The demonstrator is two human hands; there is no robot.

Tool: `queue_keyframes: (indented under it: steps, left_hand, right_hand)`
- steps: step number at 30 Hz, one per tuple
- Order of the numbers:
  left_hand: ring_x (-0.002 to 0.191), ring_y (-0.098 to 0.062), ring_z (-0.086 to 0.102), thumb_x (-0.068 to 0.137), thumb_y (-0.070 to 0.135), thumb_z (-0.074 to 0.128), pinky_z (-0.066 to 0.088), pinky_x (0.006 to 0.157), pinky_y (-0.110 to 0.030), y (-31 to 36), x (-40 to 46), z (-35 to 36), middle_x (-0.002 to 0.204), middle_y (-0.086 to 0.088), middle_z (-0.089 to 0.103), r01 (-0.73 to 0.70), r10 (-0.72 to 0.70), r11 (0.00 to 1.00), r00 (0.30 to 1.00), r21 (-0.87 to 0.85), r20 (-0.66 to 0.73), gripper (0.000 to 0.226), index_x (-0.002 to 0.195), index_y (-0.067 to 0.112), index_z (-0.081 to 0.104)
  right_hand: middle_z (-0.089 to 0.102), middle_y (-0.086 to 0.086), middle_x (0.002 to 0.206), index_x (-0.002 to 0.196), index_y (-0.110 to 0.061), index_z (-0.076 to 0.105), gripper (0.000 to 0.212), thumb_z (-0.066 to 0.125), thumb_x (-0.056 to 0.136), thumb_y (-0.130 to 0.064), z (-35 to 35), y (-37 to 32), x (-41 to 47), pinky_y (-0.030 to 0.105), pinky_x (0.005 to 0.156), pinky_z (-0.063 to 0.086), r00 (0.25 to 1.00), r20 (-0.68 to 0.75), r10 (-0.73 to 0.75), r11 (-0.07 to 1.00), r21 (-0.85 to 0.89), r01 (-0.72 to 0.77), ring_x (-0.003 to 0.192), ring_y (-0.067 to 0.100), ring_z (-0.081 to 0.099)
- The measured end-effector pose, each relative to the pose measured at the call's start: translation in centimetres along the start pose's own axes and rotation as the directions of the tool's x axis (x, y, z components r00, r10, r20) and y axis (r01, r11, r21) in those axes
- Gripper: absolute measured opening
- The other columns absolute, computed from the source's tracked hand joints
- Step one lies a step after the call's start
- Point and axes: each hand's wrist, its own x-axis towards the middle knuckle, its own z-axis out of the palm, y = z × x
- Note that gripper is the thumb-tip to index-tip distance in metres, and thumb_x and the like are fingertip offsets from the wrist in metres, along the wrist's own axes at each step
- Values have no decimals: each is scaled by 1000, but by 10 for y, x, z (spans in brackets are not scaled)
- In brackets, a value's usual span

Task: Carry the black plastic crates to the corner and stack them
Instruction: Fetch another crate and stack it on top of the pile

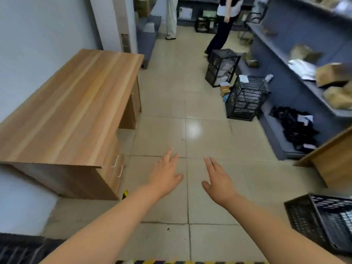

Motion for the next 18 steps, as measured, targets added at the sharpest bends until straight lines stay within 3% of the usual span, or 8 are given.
queue_keyframes:
  steps: [5,12,18]
  left_hand:
    - [133,-23,33,89,29,50,30,107,-33,86,40,46,148,-5,31,-178,178,984,978,-12,110,59,143,13,31]
    - [133,-22,34,89,28,49,29,108,-32,181,92,99,145,-5,39,-362,351,932,901,-4,255,53,140,14,38]
    - [133,-21,33,91,28,48,28,108,-30,261,154,133,144,-5,40,-510,481,860,811,-2,333,52,140,14,39]
  right_hand:
    - [4,8,160,151,-14,0,78,49,93,-30,-20,107,-45,32,115,15,953,-48,298,949,123,-290,146,24,12]
    - [14,8,157,150,-14,5,76,49,92,-34,-32,209,-95,40,114,20,782,-85,618,782,175,-599,141,30,20]
    - [13,7,158,151,-17,7,74,48,92,-36,-55,289,-102,42,115,19,623,-83,778,625,205,-753,142,28,20]
